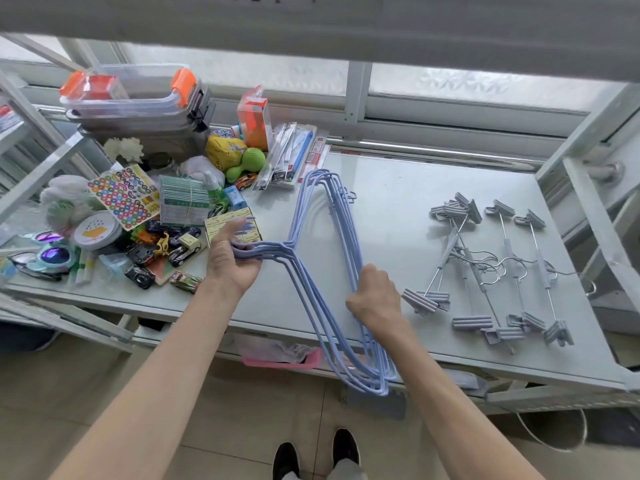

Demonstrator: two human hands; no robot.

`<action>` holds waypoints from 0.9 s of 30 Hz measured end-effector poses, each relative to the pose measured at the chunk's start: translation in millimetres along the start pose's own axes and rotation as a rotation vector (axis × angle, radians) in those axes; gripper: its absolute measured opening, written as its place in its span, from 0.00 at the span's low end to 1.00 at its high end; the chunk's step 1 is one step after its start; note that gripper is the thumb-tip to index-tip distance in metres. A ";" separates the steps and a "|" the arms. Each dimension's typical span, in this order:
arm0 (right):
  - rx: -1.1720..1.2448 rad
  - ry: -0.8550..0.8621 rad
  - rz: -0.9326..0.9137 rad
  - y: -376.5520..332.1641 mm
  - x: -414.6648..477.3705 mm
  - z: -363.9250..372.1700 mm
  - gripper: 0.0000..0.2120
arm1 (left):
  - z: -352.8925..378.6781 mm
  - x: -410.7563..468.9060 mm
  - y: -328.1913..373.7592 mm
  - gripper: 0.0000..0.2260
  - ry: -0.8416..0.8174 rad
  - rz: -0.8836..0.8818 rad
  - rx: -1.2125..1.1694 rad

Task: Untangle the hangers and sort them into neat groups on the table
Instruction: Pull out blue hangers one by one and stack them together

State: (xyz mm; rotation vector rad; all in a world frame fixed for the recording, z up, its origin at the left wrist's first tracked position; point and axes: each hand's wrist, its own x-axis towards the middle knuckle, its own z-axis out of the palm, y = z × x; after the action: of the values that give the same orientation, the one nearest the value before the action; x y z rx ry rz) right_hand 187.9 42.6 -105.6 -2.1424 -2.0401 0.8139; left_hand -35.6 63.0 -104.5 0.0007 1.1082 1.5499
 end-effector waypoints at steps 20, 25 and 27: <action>0.156 0.222 0.044 -13.5 18.4 20.3 0.17 | 28.0 28.6 7.8 0.19 0.461 0.393 1.517; 0.131 0.242 0.006 -11.4 22.4 20.8 0.17 | 27.8 32.4 23.3 0.17 0.438 0.414 1.684; 0.123 0.236 -0.003 -12.2 25.3 20.6 0.17 | 29.0 32.5 25.5 0.17 0.424 0.417 1.728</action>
State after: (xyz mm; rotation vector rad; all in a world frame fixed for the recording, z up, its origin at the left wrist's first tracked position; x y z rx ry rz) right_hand 167.6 61.8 -126.5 -2.0589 -1.8277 0.6332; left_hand -49.9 109.3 -90.3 1.1458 2.5681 0.4452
